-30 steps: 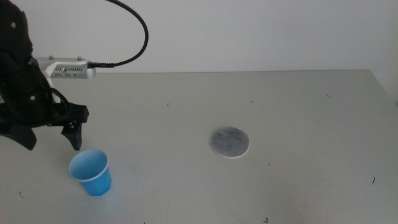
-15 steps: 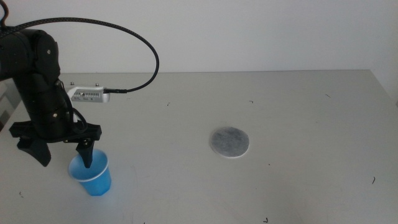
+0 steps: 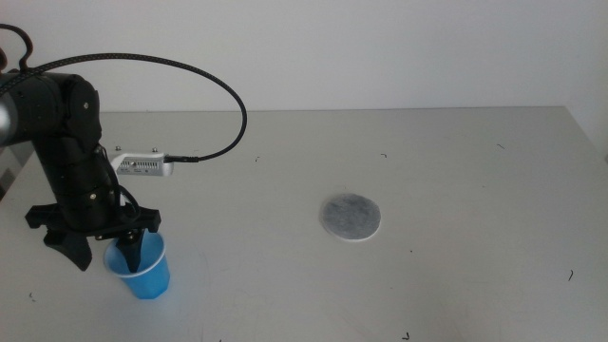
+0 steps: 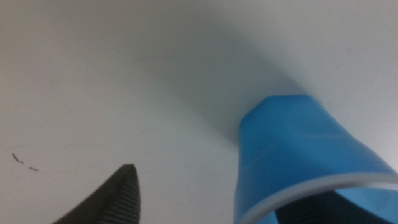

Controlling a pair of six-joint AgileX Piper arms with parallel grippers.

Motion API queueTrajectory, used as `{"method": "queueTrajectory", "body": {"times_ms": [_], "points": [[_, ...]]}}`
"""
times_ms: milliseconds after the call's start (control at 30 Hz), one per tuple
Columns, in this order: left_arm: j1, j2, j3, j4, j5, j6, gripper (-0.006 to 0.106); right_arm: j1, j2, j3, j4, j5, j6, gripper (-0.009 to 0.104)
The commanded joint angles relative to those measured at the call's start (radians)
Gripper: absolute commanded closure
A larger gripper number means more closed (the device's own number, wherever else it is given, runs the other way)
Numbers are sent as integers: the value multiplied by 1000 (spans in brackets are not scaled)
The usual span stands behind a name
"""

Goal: Place an empty cup on a cup mat.

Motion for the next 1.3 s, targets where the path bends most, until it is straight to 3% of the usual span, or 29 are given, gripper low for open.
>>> {"method": "queueTrajectory", "body": {"times_ms": [0, 300, 500, 767, 1267], "points": [[-8, -45, -16, -20, 1, -3, 42, 1, -19, -12, -9, -78, -8, 1], [-10, -55, -16, -21, 2, -1, 100, 1, -19, -12, -9, -78, -8, 1], [-46, -81, -72, -21, 36, -4, 100, 1, -19, -12, -9, -78, -8, 1], [-199, -47, -291, -21, 87, -88, 100, 1, -19, -12, -9, -78, -8, 1], [-481, 251, -805, -57, 196, -146, 100, 1, -19, -12, -9, -78, -8, 1]]}}
